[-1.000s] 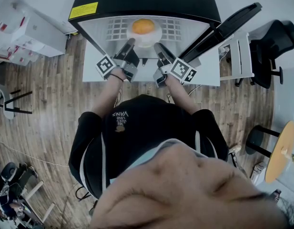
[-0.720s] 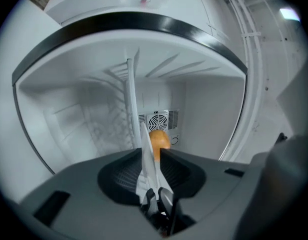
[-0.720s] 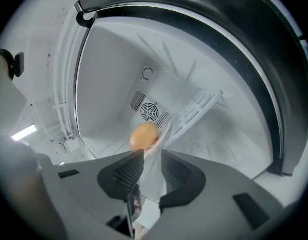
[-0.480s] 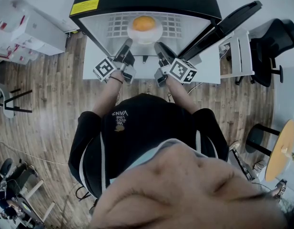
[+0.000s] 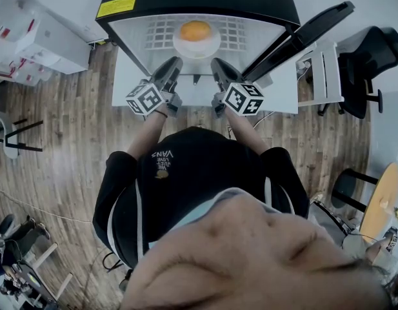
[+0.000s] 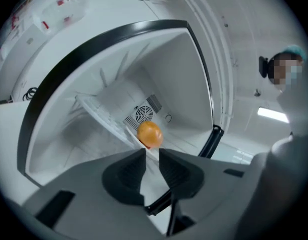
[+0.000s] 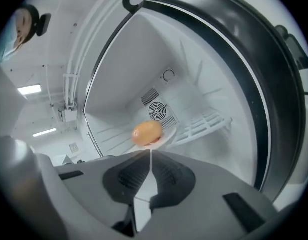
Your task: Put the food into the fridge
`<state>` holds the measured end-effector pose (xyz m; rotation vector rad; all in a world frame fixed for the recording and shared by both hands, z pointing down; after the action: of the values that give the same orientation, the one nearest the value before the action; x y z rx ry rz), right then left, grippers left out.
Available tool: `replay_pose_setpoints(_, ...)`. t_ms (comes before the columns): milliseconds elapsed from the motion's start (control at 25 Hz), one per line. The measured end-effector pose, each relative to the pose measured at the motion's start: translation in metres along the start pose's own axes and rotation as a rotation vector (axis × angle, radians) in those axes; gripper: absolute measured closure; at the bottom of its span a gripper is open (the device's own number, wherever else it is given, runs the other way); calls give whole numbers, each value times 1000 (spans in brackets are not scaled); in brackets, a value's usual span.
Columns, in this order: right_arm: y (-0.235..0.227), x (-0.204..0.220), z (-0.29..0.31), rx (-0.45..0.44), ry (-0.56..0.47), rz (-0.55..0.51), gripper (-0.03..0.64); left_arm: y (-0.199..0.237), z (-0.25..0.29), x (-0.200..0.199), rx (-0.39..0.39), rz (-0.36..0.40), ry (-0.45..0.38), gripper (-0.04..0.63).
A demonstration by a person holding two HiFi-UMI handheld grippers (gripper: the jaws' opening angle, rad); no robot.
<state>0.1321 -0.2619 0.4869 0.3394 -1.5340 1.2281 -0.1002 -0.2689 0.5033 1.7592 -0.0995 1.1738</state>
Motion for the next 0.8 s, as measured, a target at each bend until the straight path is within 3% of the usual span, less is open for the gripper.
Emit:
replay_pose_setpoints(160,3,0,1,12,17,-105,601,-8,1,1,-28,175,74,526)
replay_pose_setpoints(240,4,0,2,13,27,-123,604,-10,2,0,-42,226,86,545)
replay_pose_setpoints(800,5,-6,16,-16,46,-148,604,-12,18,0,-30,232,122,568)
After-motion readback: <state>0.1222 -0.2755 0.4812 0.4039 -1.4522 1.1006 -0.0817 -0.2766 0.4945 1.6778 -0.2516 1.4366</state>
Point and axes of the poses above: the fingertips, and each gripper's own axes: z forward along the fingers, y to its left, x out of its underside, the point moved 9 cm from there along -z, backward along the fingers, and after that the axes turned 1 degree about x, right-handed, at the moved point
